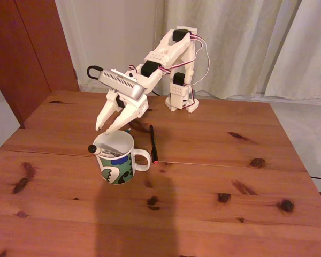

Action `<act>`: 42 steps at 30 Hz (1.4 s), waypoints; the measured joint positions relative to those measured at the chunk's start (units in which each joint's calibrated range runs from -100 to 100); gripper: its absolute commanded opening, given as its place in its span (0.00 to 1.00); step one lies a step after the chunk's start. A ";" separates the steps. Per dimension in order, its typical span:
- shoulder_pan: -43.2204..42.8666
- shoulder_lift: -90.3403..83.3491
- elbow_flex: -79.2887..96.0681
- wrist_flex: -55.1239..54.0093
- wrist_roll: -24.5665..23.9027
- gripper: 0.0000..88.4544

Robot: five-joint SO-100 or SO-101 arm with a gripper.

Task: Clean up the desk and place the pens and markers into the cup

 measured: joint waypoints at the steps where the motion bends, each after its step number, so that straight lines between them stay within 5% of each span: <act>1: 0.00 0.00 0.00 0.00 0.00 0.12; 7: -0.66 0.00 0.00 0.00 0.00 0.10; 11: -2.57 -2.80 0.00 3.07 0.00 0.00; 25: -6.60 -7.88 -8.58 46.20 4.44 0.01; 42: -6.60 -7.12 -4.16 55.25 13.68 0.01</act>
